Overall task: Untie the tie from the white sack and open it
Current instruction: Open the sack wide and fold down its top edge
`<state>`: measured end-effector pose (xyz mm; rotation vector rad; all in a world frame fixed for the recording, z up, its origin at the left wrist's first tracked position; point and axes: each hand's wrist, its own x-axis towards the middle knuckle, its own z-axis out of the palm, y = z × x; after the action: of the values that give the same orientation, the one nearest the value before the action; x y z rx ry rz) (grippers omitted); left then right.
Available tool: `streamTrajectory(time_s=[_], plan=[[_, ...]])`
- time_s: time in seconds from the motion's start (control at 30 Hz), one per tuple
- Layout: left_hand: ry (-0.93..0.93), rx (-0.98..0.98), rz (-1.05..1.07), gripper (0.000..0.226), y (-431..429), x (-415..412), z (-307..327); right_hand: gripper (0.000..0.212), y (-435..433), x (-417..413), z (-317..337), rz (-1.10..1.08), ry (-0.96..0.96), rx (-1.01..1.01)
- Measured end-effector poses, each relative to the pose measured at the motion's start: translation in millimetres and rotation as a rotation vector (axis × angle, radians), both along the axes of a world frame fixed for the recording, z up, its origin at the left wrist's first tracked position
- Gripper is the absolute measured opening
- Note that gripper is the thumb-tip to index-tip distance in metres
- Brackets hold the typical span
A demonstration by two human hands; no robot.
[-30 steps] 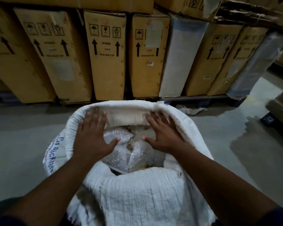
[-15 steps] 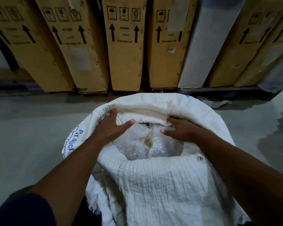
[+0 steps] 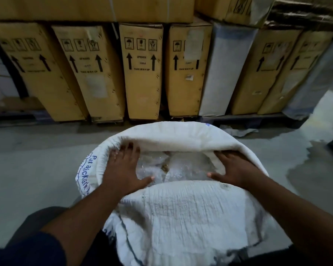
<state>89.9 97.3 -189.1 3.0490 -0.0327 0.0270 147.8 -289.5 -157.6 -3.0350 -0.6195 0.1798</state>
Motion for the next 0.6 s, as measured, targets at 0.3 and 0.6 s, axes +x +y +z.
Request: streamTrajectory(time_s=[0.3, 0.6], plan=[[-0.043, 0.19, -0.107, 0.131, -2.2, -17.7, 1.1, 0.123, 21.9, -28.8, 31.0, -0.054, 0.146, -0.059], [0.049, 0.134, 0.061, 0.153, 24.1, -23.7, 1.0, 0.103, 77.2, -138.1, 9.7, 0.619, 0.423, -0.227]])
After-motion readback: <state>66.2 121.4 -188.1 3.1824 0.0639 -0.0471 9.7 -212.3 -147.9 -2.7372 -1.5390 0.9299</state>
